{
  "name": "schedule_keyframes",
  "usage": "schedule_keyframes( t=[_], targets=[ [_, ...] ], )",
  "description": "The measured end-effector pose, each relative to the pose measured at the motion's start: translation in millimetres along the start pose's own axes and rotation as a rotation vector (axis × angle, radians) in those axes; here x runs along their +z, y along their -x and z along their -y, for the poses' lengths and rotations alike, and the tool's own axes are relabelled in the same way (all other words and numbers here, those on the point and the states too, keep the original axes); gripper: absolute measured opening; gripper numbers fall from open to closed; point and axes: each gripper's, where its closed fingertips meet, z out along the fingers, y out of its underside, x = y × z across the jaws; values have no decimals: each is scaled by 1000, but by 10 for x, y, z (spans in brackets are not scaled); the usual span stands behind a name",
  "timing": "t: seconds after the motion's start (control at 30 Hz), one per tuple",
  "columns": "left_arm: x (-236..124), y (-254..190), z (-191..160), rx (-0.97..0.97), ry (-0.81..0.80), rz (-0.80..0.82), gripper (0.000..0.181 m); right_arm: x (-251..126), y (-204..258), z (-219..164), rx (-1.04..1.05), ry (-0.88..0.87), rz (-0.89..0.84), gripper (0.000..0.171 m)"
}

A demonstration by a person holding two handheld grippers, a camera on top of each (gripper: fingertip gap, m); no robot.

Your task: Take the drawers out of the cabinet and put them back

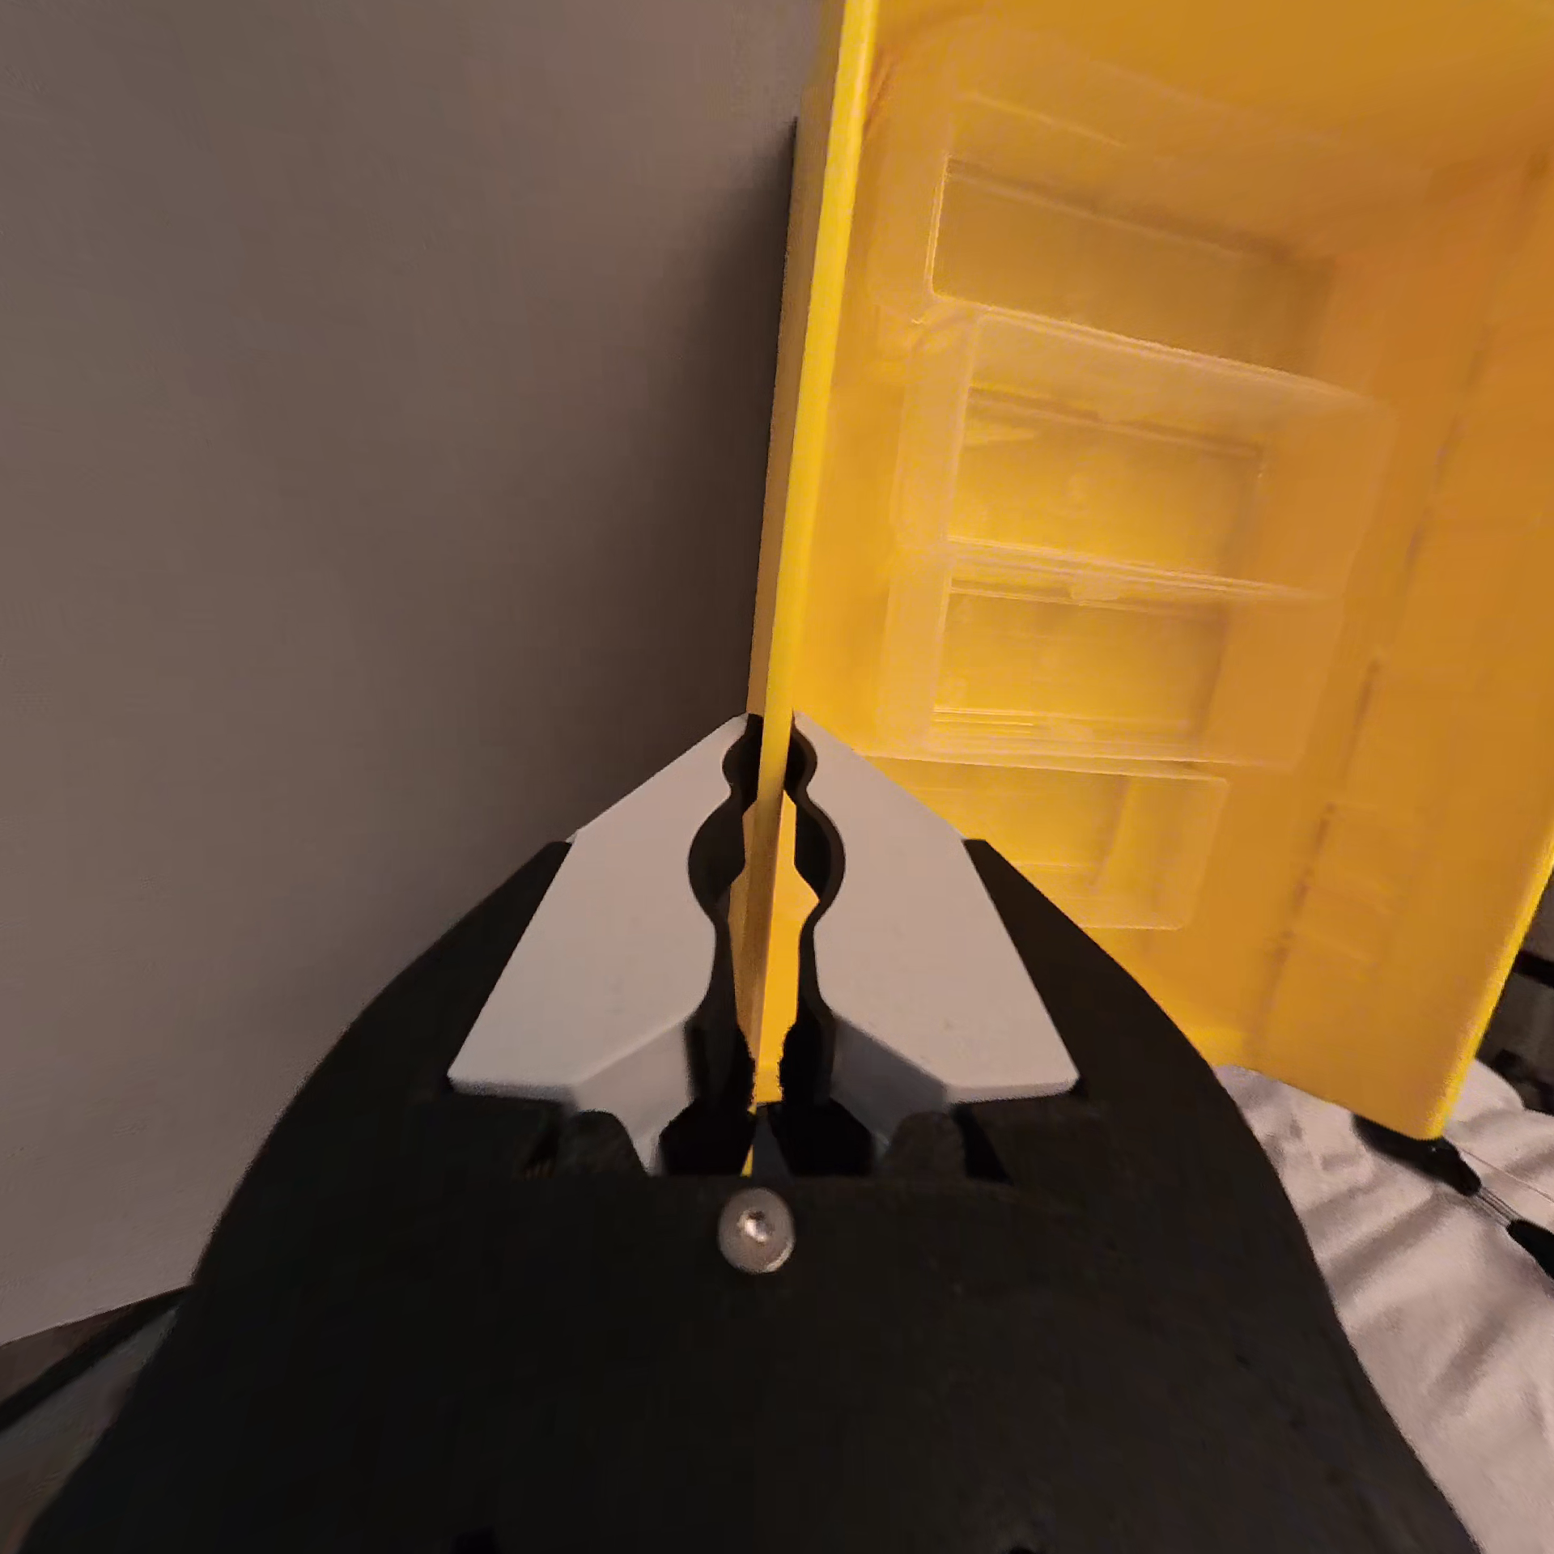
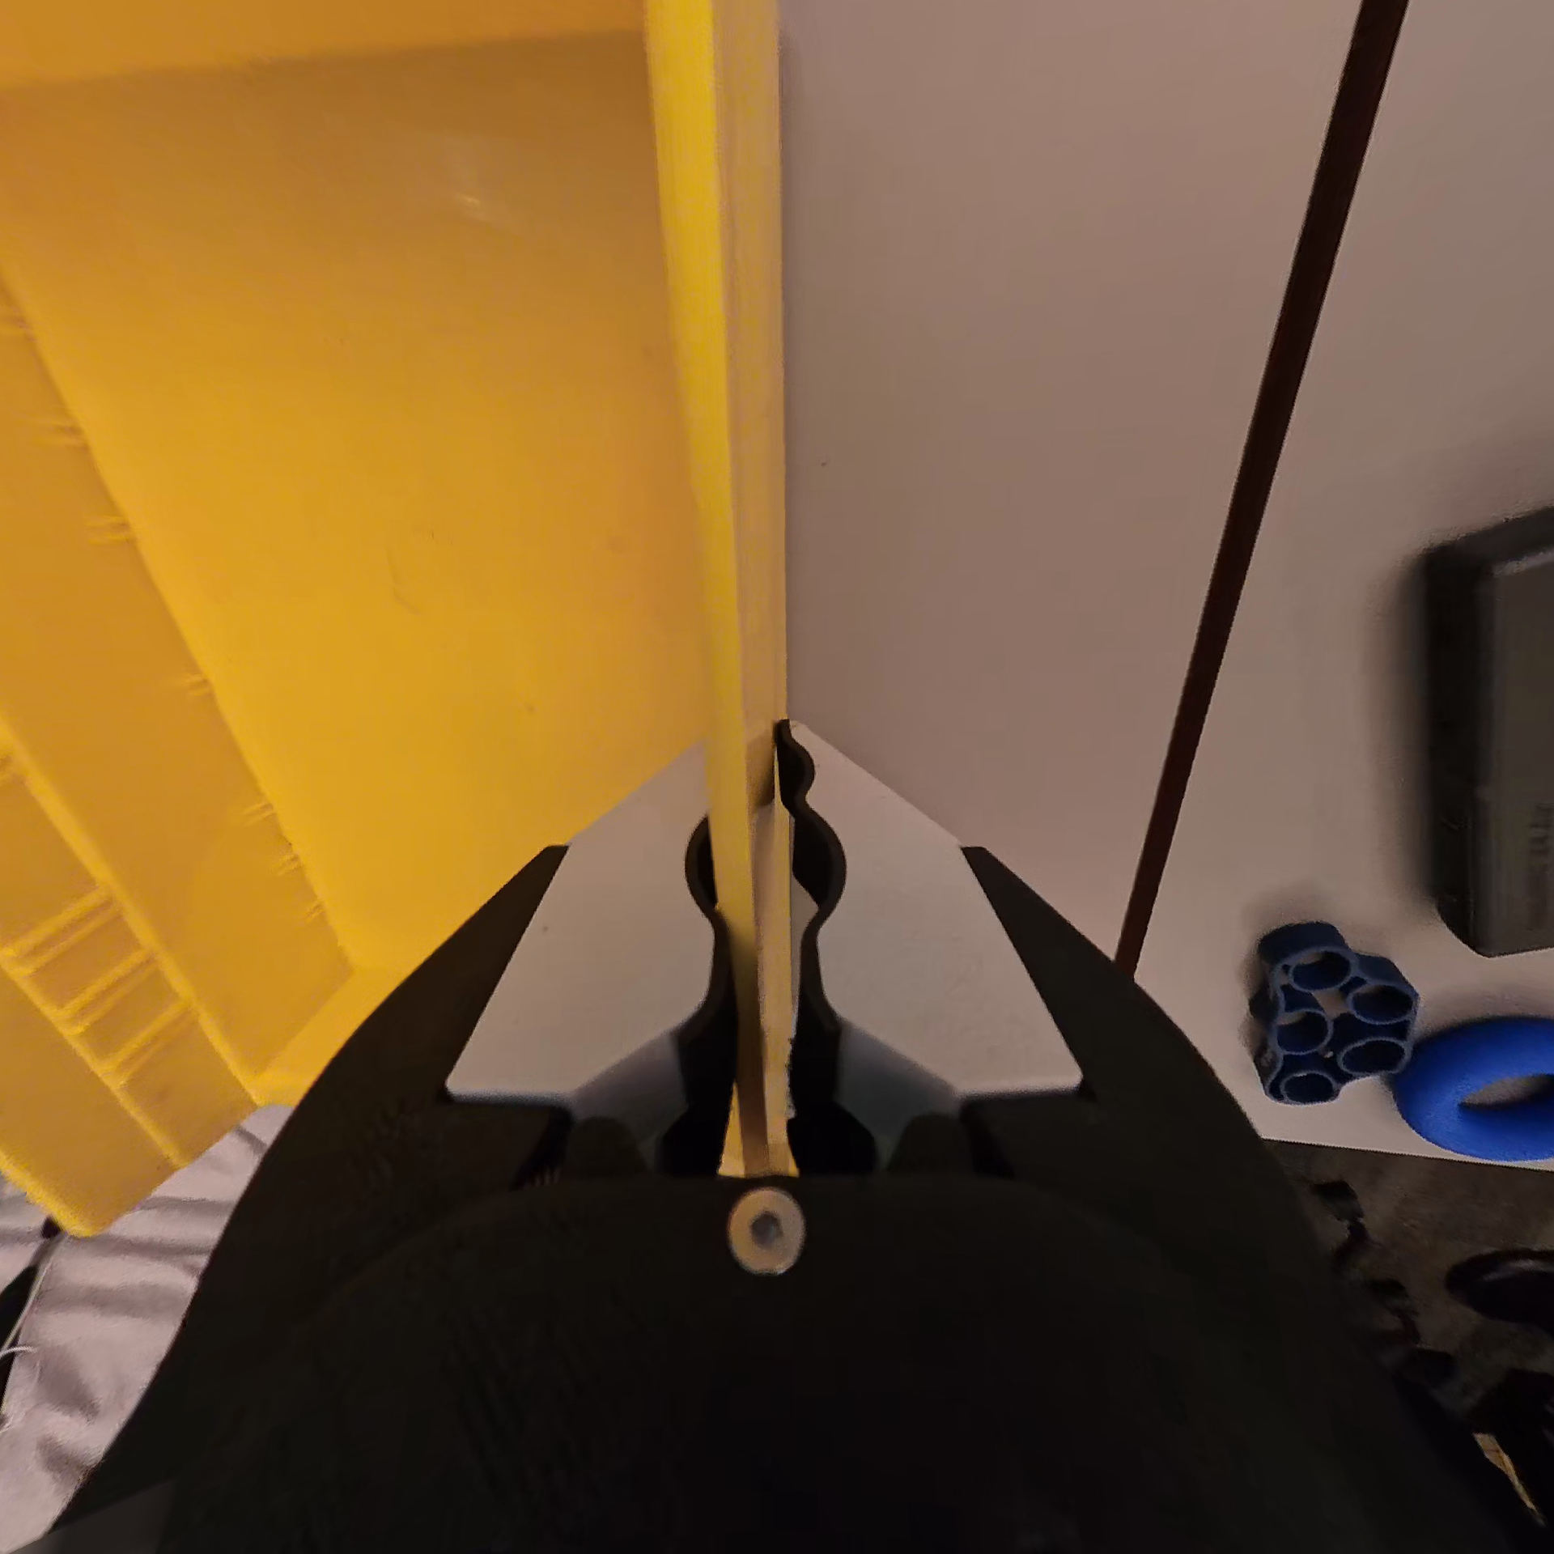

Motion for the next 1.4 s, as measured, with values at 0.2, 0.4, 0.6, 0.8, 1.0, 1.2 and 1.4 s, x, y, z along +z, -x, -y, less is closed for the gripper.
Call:
schedule_keyframes(
  t=[0.2, 0.4, 0.6, 0.8, 1.0, 1.2, 1.4],
  targets=[
    [-100, 479, 58, -148, -52, -25, 5, -2, -27, 16, -8, -10, -5, 2],
    [-144, 858, 211, -246, -84, -37, 6, -9, -64, -39, -14, 9, -40, 4],
    [-174, 1219, 395, -330, -125, -38, 7, 9, -65, -33, -17, 15, -63, 1],
    [-191, 1477, 525, -371, -126, -25, 8, 16, -44, 58, 61, 10, -46, 2],
    [-182, 1602, 651, -407, -141, -44, 9, 15, -54, 134, 82, -2, -54, 2],
    [-161, 1602, 717, -424, -167, -33, 9, 17, -56, 174, 92, -5, -52, 2],
    [-160, 1589, 719, -439, -199, -37, 9, 23, -57, 201, 89, -21, -45, 3]
  ],
)
